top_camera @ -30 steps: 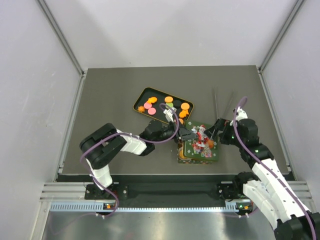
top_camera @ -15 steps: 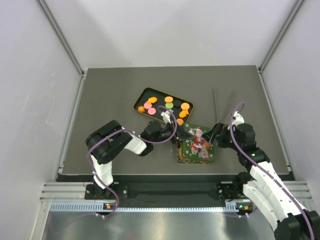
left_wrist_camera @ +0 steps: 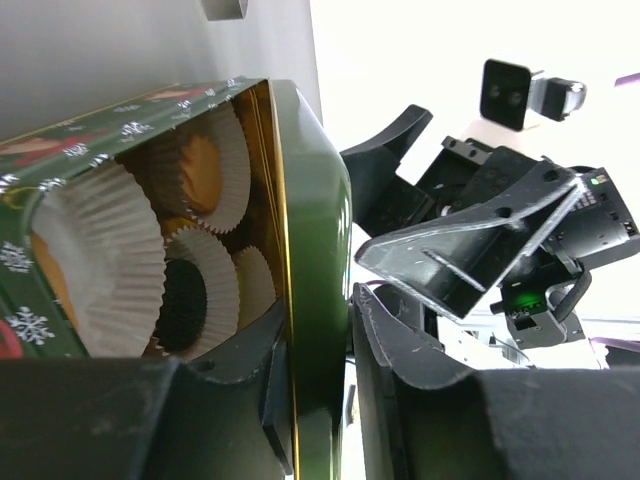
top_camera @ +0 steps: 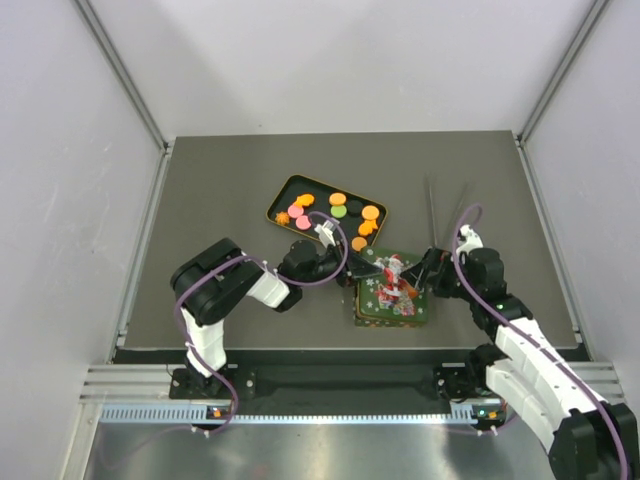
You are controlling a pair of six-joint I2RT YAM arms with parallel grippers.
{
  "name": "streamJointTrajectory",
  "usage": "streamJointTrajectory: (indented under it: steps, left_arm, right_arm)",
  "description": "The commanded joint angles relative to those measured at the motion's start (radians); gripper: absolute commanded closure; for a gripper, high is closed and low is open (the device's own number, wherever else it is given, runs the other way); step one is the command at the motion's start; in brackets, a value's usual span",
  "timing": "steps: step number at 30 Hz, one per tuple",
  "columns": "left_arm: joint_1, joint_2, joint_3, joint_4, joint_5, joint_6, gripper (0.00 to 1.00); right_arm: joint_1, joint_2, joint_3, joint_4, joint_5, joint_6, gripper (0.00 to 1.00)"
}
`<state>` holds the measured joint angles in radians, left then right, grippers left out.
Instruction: Pack the cookies
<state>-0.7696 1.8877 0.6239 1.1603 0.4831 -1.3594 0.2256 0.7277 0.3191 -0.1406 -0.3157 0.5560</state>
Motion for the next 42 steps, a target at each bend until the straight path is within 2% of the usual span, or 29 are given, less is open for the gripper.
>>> streamJointTrajectory:
  steps: [1,10,14,21,29,42]
  left_arm:
    - [0.013,-0.007,-0.010,0.093,0.015,0.006,0.69]
    - [0.024,-0.022,-0.012,0.064,0.018,0.022,0.69]
    - [0.039,-0.041,-0.026,0.044,0.021,0.036,0.64]
    - [0.053,-0.071,-0.032,0.018,0.037,0.057,0.54]
    - [0.087,-0.116,-0.042,-0.040,0.064,0.079,0.54]
    - [0.125,-0.151,-0.082,-0.105,0.088,0.112,0.53]
  right_arm:
    - [-0.009,0.022,-0.002,0.075,-0.011,0.012,0.00]
    - [-0.008,0.032,0.003,0.076,-0.003,0.012,0.00]
    - [-0.006,0.055,0.014,0.076,0.003,0.012,0.01]
    - [0.000,0.087,0.015,0.085,0.006,0.012,0.15]
    - [0.000,0.114,0.031,0.081,0.010,0.009,0.28]
    - [0.014,0.127,0.044,0.070,0.032,0.008,0.36]
